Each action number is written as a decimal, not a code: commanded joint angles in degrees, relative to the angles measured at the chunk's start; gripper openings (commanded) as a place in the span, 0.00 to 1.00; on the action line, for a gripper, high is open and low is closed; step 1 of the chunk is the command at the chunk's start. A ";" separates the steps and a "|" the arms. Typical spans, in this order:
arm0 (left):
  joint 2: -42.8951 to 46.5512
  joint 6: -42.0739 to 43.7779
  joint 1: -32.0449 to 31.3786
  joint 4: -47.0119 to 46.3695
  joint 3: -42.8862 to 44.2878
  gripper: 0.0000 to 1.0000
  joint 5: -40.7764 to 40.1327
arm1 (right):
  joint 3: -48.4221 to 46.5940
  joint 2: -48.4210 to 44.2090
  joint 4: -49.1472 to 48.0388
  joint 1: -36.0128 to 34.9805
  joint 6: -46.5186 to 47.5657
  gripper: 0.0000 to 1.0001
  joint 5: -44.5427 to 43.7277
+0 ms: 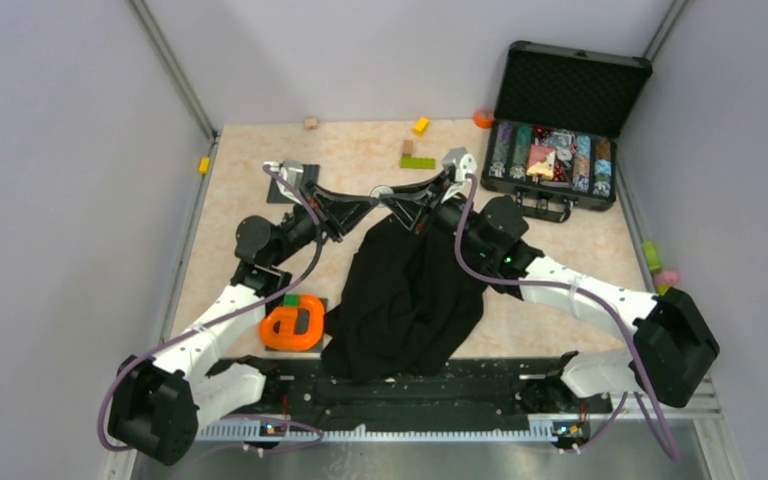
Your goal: Remove the brooch from the garment
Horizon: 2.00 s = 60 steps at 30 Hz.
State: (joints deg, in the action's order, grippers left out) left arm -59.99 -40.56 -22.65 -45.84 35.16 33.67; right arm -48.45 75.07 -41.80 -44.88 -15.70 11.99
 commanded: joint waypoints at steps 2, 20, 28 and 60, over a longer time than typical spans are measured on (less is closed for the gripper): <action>2.64 -1.30 -1.60 -4.97 2.51 0.00 5.03 | 0.27 -1.39 2.09 -0.03 3.20 0.17 -2.90; 1.22 -5.20 -0.46 -8.41 1.90 0.00 3.85 | 2.29 -2.11 -1.98 -0.12 2.51 0.16 -5.12; -1.03 -8.38 -0.03 -11.85 1.99 0.00 4.51 | 2.67 -2.11 -2.51 -0.12 3.91 0.18 -4.33; -3.04 -10.76 4.20 -14.84 -0.12 0.00 5.46 | 8.54 -5.42 -11.47 -0.14 2.20 0.32 -3.66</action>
State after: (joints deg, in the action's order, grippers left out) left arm -63.26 -51.13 -18.74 -56.53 35.03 38.92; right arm -39.86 71.85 -52.34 -45.23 -14.09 9.37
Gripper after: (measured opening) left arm 0.012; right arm 0.307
